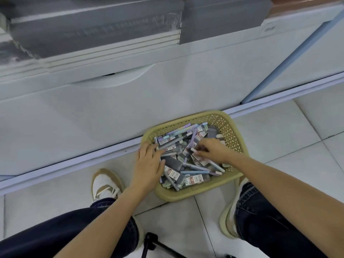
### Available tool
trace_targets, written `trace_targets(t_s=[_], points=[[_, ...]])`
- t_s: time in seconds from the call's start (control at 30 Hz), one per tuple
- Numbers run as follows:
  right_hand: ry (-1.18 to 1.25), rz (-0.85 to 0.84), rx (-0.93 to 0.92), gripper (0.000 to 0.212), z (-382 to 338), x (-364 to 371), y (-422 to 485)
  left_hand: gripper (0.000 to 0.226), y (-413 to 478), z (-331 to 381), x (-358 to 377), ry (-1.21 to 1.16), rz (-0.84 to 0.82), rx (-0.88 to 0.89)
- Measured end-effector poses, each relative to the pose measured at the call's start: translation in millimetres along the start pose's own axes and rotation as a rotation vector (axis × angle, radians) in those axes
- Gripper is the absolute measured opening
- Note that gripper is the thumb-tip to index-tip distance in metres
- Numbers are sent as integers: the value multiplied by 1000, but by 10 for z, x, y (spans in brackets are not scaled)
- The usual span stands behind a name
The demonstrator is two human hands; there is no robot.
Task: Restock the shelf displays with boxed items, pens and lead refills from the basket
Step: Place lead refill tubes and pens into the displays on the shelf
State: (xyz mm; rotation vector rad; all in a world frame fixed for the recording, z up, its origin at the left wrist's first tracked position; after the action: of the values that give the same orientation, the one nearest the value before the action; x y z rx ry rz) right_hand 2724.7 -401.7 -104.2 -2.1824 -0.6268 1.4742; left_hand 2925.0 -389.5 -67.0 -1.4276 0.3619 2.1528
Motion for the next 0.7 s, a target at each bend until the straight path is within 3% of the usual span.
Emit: trace_targets(t_s=[0.13, 0.23, 0.3, 0.37, 0.57, 0.7], points=[[436, -12, 3, 29, -161, -331, -22, 33, 164, 175, -69, -446, 64, -69], [736, -155, -87, 20, -451, -390, -101, 47, 232, 332, 83, -1038, -51, -274], [847, -217, -131, 17, -625, -382, -126, 43, 249, 384, 185, -1312, -66, -390], [863, -215, -152, 22, -722, -392, -123, 29, 267, 382, 178, -1348, -49, -383], [1015, -135, -99, 28, -643, -410, -50, 20, 266, 246, 153, -1204, -22, -326], [1025, -114, 20, 31, -383, -308, 20, 21, 147, 37, 231, -1169, 25, -466]])
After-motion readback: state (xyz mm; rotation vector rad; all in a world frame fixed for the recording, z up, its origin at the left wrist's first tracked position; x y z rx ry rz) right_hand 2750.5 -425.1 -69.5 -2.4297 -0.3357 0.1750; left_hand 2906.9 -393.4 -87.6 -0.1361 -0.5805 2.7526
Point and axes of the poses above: each hand's wrist, its own y-axis towards the middle knuckle, its own x-axis out of the palm, z = x × y, the point moved 9 cm from there along y, towards the middle knuckle, and after that the axes turned 9 degrees about x, right-handed, at the moved point
